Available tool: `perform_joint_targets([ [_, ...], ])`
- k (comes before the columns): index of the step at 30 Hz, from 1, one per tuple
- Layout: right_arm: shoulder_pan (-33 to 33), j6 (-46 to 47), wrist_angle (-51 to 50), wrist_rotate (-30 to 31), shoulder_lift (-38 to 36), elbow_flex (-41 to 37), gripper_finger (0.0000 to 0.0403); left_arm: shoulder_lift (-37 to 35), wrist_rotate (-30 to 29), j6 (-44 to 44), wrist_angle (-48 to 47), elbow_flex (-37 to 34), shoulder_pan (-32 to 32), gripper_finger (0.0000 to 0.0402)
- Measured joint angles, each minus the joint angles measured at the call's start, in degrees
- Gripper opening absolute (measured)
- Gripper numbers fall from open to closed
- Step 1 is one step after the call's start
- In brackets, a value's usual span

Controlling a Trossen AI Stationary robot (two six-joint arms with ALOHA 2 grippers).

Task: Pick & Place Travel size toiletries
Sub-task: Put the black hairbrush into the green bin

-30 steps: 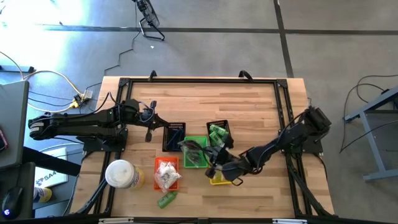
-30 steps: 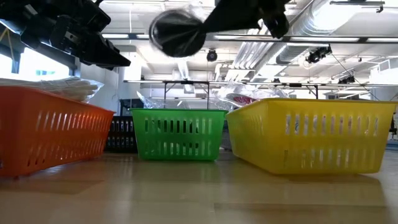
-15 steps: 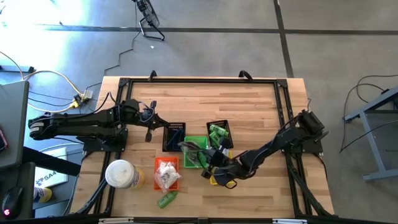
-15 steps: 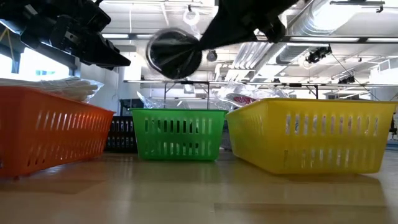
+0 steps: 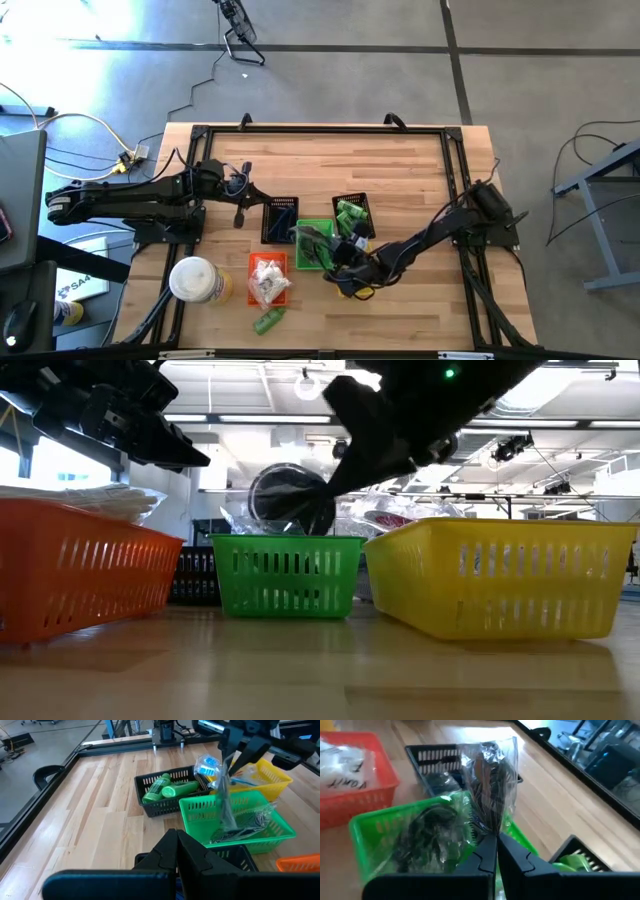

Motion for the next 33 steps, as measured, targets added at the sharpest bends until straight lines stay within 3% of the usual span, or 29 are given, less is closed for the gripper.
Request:
perform_joint_targets([
  [5,-0.5,0.0,-0.2,-0.3,0.2,0.1,0.0004,0.0,0.0,0.0,0.0,0.0,0.0,0.0],
  [12,-1.5,0.3,-0.1,-6.2,0.2,0.1,0.0012,0.0,0.0,0.1,0.1,0.0,0.0,0.0],
  [16,-1.8,0.4,-0.1,-7.9,0.2,0.1,0.0044,0.0,0.0,0.2,0.1,0.0,0.0,0.0],
  [22,-1.7,0.0,0.0,-8.0,0.2,0.1,0.0125,0.0,0.0,0.2,0.1,0.0,0.0,0.0],
  [25,-1.8,-1.0,0.5,-12.6,0.2,0.1,0.0158,0.0,0.0,0.2,0.1,0.0,0.0,0.0],
  [29,-1.8,-2.5,2.0,-18.1,-0.4,0.1,0.0176,0.0,0.0,0.2,0.1,0.0,0.0,0.0],
  [33,-1.8,-4.6,2.6,-19.4,-1.2,0.0,0.0173,0.0,0.0,0.2,0.0,0.0,0.0,0.0],
])
